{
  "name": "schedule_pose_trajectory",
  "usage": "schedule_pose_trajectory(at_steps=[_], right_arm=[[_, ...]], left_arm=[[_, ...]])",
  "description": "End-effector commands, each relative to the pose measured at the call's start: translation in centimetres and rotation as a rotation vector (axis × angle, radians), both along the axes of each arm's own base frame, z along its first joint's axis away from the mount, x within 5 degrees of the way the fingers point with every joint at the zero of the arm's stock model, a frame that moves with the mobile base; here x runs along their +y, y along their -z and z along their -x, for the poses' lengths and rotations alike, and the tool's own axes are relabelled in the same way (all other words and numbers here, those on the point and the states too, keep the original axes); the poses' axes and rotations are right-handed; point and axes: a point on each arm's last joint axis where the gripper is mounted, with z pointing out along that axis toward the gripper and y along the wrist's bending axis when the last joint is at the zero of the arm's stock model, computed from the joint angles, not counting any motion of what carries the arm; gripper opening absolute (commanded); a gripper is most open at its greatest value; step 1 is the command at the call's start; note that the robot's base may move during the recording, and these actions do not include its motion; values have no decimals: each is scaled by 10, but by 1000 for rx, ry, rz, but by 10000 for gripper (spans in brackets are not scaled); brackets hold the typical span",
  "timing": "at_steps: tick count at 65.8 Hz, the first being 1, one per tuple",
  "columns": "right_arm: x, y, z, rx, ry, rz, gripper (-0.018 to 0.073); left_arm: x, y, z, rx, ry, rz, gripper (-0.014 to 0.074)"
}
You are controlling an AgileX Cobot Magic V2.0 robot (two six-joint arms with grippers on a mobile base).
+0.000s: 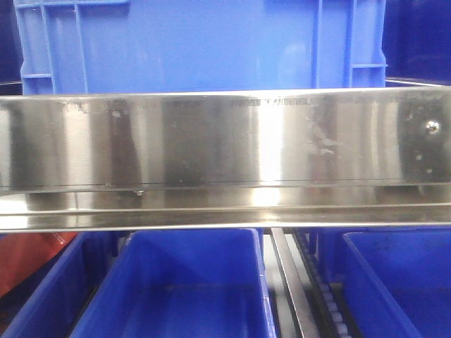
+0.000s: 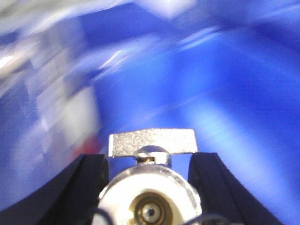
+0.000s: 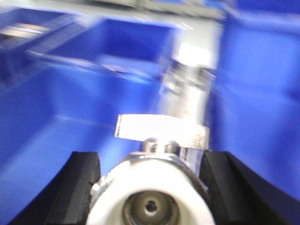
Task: Place valve from conveyor to right shelf box
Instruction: 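Lower the valves into the blue bins and open both grippers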
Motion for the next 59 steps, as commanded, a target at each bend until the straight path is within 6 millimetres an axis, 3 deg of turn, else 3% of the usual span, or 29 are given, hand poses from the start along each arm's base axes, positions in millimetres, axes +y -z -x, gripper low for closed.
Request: schedule_pose_trajectory(at_steps=[1, 11, 21, 41, 51, 59], right_arm=[[22, -8, -15, -54, -64, -17, -152], [60, 8, -42, 1, -154, 2, -152], [92, 43, -73, 106, -199, 44, -152], [118, 112, -123, 306, -205, 126, -136], [122, 127, -132, 349, -206, 143, 17], [122, 128, -132, 353, -207, 145, 244]], left_arm=[[-24, -7, -15, -51, 59, 2, -111], [-59, 13, -44, 1, 131, -13, -111], [-76, 49, -74, 106, 142, -67, -111], [-89, 102, -109, 259, 133, -154, -111], [-92, 121, -117, 332, 135, -184, -90], [-93, 128, -118, 373, 138, -200, 106]])
